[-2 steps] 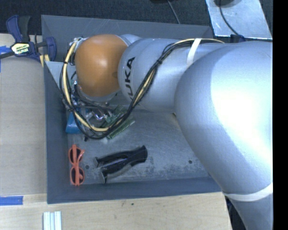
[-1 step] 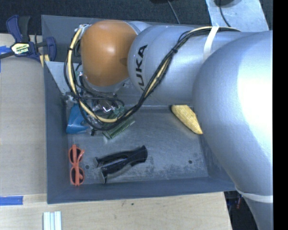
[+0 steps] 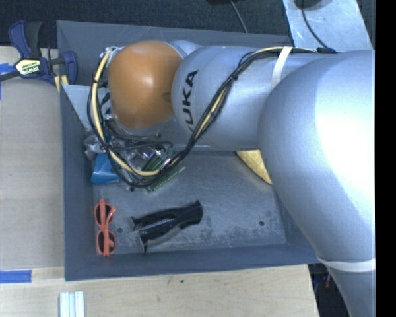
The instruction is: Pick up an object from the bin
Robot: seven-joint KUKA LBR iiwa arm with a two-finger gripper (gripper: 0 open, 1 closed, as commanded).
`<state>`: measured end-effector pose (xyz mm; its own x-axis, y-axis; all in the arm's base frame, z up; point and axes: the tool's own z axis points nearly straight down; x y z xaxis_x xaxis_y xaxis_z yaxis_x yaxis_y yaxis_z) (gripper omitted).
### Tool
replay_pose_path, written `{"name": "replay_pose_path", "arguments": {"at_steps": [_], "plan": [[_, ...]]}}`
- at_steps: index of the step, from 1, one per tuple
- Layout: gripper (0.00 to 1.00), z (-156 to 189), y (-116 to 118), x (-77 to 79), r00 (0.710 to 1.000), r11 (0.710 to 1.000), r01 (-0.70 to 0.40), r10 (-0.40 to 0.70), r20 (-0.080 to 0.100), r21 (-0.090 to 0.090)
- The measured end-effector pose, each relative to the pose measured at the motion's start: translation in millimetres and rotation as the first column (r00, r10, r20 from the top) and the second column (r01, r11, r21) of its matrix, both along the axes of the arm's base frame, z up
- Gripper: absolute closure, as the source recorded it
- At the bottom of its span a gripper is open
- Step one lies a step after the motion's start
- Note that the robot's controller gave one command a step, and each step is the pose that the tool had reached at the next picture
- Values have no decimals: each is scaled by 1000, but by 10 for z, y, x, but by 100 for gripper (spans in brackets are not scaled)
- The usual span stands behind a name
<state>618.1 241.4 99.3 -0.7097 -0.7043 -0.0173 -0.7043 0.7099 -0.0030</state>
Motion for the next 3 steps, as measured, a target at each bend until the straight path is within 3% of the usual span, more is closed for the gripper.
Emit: {"name": "replay_pose_path", "arguments": {"at_steps": [1, 2, 3], "plan": [[0, -276, -44, 28, 980, 980, -199, 199, -6, -11], [100, -298, 13, 82, 962, 962, -275, 275, -4, -4], [100, -286, 12, 77, 962, 962, -274, 274, -5, -3]]}}
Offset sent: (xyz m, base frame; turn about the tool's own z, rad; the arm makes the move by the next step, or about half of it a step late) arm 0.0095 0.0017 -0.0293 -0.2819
